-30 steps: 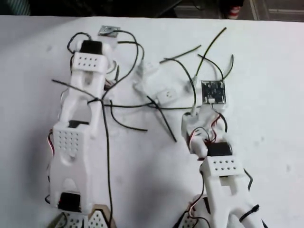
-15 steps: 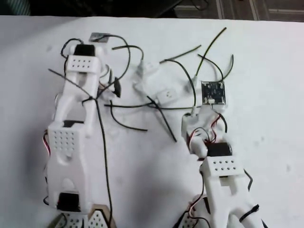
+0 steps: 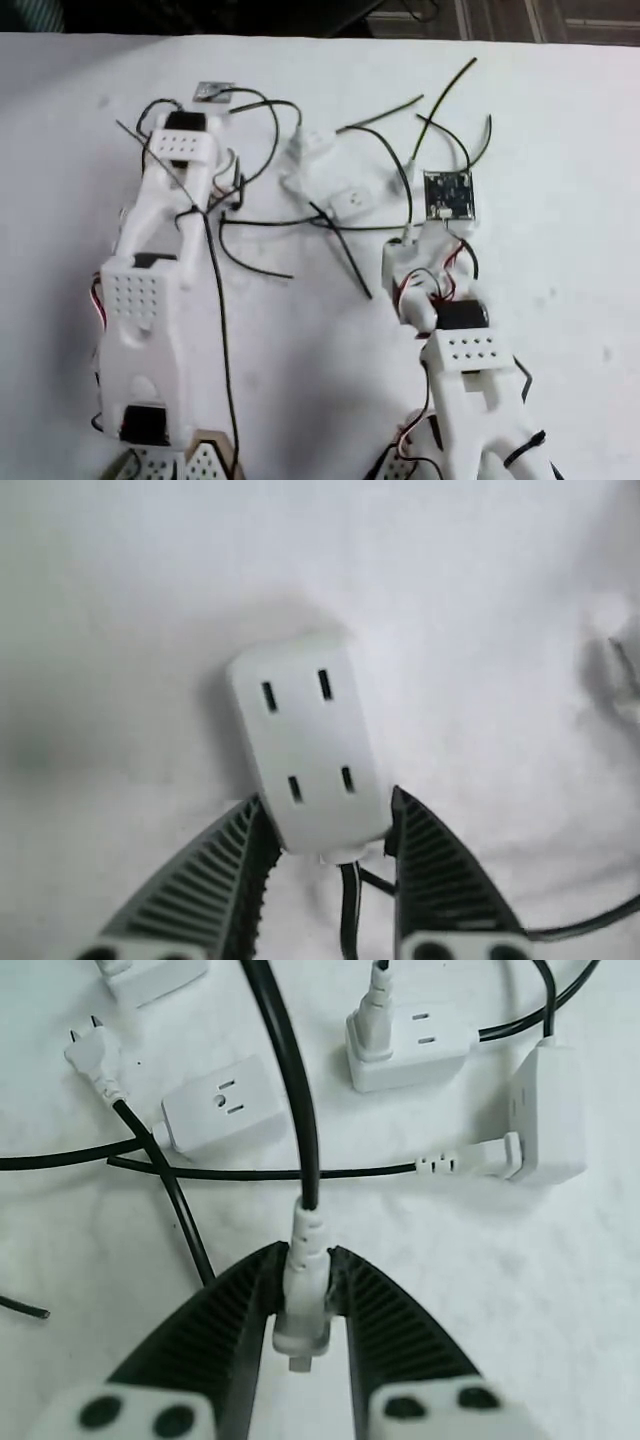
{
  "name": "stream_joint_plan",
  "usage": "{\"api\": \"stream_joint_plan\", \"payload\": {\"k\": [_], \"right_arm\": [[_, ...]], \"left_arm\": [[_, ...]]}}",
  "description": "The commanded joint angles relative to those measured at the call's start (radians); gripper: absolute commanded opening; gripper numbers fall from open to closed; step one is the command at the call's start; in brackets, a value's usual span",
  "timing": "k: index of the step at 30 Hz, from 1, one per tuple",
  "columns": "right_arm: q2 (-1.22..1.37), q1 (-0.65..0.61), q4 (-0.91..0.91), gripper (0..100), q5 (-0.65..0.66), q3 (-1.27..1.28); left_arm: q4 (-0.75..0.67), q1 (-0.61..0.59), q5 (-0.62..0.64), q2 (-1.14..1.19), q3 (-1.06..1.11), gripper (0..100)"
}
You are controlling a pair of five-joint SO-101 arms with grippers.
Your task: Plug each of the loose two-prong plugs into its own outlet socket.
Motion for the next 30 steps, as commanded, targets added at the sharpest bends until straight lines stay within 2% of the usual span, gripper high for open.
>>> {"api": "stream_joint_plan", "payload": {"k": [1,4,8,13,18,24,27,30], "right_arm": [[-0.025,-0.008,-0.018,1.7,-0.002,-0.008],[-0.025,-0.008,-0.018,1.7,-0.002,-0.008],[-0.025,-0.008,-0.018,1.7,-0.002,-0.008],[-0.025,-0.008,-0.018,1.7,-0.002,-0.008],[-0.025,-0.008,-0.018,1.7,-0.002,-0.008],[-0.025,-0.008,-0.018,1.7,-0.002,-0.008],[-0.025,-0.008,-0.018,1.7,-0.002,-0.008],[-0.025,-0.008,-0.018,1.7,-0.002,-0.008]], "left_arm": [[0.147,-0.005,-0.002,-0.133,-0.137,2],[0.281,-0.004,-0.095,-0.189,-0.258,2],[0.301,-0.002,-0.242,-0.303,-0.265,2],[0.299,0.005,-0.407,-0.49,-0.04,2],[0.292,0.002,-0.643,-0.671,0.275,2],[0.126,0.01,-0.767,-0.848,0.69,2],[-0.002,0.054,-0.842,-0.937,0.936,2],[-0.133,0.124,-0.848,-1.018,1.163,2]]}}
